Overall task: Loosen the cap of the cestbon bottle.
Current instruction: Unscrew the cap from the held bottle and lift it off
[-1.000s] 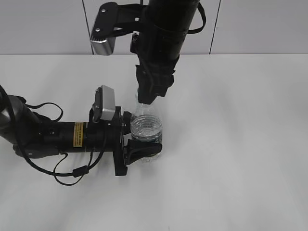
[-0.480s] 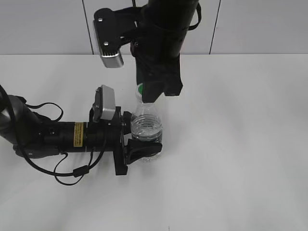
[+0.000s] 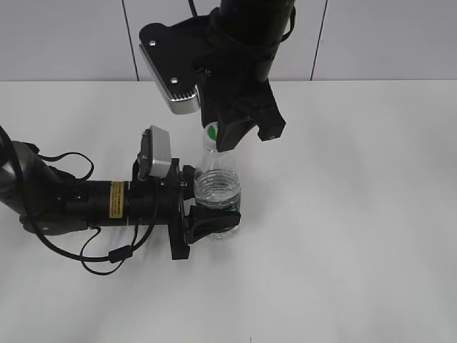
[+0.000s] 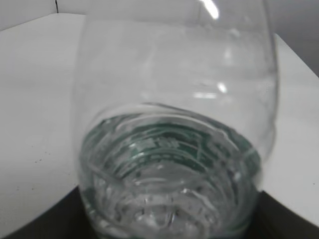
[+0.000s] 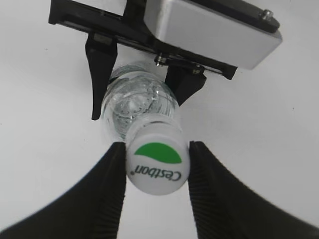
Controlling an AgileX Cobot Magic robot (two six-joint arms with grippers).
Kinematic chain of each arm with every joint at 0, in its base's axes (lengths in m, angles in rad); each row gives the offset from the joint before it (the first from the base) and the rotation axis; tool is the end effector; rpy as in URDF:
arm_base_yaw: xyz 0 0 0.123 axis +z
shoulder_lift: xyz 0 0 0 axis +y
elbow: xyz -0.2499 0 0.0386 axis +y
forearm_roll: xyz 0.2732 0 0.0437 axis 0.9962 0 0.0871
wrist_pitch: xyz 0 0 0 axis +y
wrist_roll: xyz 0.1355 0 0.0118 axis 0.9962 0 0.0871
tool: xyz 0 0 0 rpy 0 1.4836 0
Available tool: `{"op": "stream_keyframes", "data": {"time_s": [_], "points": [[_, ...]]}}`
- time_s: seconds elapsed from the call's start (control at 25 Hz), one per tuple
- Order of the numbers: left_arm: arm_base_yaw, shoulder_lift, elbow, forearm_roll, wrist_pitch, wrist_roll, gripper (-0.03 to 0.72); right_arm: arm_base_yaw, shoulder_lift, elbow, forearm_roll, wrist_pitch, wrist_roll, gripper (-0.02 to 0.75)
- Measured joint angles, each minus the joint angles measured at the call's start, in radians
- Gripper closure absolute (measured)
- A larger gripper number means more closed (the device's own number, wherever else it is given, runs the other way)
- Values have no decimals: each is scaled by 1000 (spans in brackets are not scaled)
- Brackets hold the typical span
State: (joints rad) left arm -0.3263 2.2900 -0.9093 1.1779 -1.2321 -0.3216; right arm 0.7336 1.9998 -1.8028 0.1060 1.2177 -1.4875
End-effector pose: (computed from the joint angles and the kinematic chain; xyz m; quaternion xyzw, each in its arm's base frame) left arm 0.2915 -0.2237 -0.0045 0.4948 0.6046 -0.4233 0.4588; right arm 0.3240 0.3102 0.1923 -0.8827 0.4512 0.0033 0.1317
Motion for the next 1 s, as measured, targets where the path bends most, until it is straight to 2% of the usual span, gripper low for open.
{"op": "stream_keyframes", "data": {"time_s": [0.72,0.84,1.0], "points": [[0,0,0,6,-1,3,274,18,-71,1,-35,2,9,447],[0,0,0,7,-1,3,274,18,-104,2,-25,2,112,447],[0,0,0,7,-1,3,274,18,-172,2,-22,3,408,447]]}}
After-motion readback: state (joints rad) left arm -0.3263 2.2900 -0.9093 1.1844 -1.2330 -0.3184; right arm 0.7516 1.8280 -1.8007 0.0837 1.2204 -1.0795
